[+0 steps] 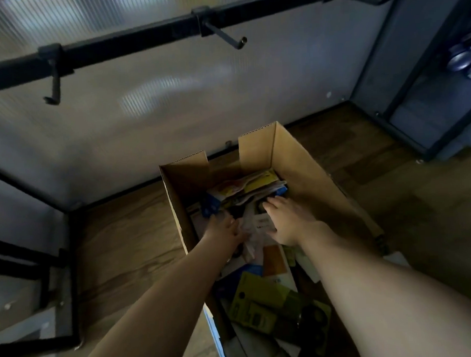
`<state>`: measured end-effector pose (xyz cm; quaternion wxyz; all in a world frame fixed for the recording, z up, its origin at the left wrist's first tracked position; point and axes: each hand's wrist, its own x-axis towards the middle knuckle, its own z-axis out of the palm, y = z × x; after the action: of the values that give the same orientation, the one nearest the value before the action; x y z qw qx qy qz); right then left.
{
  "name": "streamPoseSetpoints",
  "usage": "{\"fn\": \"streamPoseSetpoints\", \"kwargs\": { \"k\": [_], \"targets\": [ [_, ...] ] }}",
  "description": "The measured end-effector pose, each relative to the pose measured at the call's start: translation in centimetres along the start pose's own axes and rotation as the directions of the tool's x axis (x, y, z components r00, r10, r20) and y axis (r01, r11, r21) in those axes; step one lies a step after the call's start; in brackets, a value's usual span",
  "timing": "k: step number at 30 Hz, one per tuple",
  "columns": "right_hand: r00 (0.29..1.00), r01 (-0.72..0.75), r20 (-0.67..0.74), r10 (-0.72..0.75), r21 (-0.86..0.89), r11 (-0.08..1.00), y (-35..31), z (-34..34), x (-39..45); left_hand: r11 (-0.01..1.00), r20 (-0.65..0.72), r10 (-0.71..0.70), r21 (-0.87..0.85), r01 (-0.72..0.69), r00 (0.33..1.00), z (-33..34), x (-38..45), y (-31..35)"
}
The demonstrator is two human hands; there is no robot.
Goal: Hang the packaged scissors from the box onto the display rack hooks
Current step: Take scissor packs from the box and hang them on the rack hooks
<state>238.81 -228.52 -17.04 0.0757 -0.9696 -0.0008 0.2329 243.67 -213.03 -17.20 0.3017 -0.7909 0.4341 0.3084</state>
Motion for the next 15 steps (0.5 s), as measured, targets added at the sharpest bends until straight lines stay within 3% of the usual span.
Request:
{"fn": "streamPoseSetpoints", "kwargs": {
  "k": [10,15],
  "targets": [
    [0.986,-0.151,0.076,0.146,0.067,0.986,3.5,0.1,-2.4,0.973,-0.208,-0.038,0.214,0.083,0.977,-0.5,-1.3,-0.7],
    [0.949,-0.066,0.295,0.112,-0.16,0.985,3.3,0.6,-3.4,0.974,-0.255,-0.02,0.214,0.077,0.967,-0.6,-1.5,-1.9]
  ]
}}
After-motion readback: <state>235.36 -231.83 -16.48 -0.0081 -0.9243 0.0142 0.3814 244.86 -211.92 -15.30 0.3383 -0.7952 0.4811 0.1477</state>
